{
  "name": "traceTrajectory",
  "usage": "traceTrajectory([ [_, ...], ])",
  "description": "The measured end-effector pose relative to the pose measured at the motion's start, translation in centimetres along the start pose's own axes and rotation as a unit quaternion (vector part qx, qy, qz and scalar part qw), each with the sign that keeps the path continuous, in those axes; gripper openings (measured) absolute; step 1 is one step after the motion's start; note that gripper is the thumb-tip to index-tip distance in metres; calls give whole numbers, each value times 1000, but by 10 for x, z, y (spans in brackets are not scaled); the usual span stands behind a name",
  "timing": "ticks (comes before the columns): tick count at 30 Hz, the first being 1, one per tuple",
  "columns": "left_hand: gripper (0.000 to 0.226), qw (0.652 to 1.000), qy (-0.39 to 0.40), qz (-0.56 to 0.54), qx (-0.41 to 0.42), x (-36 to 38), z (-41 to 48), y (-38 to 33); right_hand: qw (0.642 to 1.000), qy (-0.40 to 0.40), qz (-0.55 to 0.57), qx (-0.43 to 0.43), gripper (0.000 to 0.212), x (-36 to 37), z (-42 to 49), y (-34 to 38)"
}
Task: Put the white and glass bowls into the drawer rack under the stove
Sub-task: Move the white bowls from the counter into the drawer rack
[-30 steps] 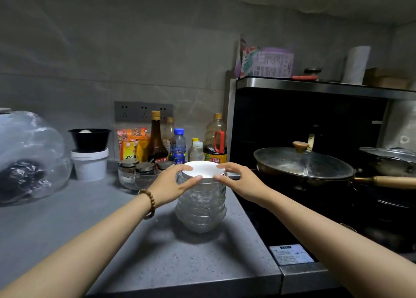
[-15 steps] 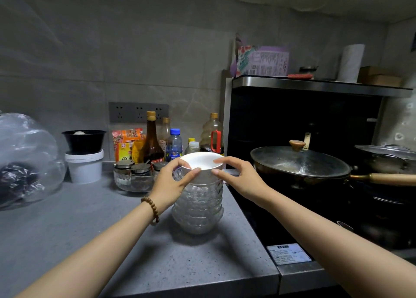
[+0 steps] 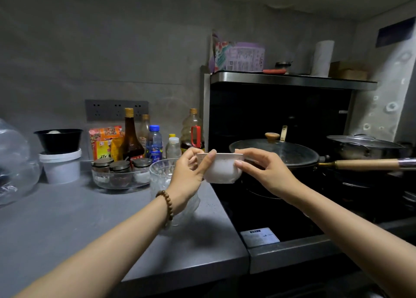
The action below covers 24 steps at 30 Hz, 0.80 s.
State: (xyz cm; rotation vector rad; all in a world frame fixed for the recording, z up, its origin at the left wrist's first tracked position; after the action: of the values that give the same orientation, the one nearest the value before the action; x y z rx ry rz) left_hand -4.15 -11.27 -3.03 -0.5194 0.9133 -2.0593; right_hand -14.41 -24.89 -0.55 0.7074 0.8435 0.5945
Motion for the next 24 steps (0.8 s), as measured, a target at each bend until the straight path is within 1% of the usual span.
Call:
traceTrajectory([
  [2, 41, 999, 28, -14, -36, 26, -8, 11, 1000, 8, 9, 18, 17, -21, -18, -9],
  [5, 40, 992, 91, -26, -81, 73, -24, 28, 997, 32, 42, 59, 20, -51, -49, -29],
  [8, 47, 984, 135, -24, -115, 119, -45, 45, 994, 38, 20, 105, 18, -80, -83, -58],
  [10, 50, 976, 161, -24, -145, 149, -61, 58, 991, 28, 12, 127, 18, -97, -107, -78],
  [14, 35, 962, 181, -32, -203, 199, -94, 84, 985, 18, 23, 173, 17, -118, -150, -116],
  [15, 36, 957, 189, -36, -218, 209, -103, 91, 982, 20, 31, 187, 15, -121, -160, -126],
  [17, 42, 940, 230, -44, -249, 233, -127, 109, 975, 18, 40, 220, 14, -128, -181, -147],
  [20, 49, 909, 295, -29, -293, 257, -162, 136, 959, 24, 56, 275, 19, -132, -212, -185],
  [24, 54, 884, 323, -5, -338, 268, -197, 172, 931, 77, 63, 352, 28, -120, -242, -233],
])
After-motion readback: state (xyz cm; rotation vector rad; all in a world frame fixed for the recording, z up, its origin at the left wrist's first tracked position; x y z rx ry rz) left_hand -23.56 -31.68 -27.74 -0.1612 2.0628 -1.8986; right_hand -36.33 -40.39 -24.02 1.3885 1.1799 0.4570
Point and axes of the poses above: each hand's wrist, its own z-axis towards the middle knuckle, its own x-axis out of the palm, y = z × x, the point moved 9 cm from there along z, towards the middle knuckle, and after that the axes turned 11 degrees about x, right-handed, at the moved point
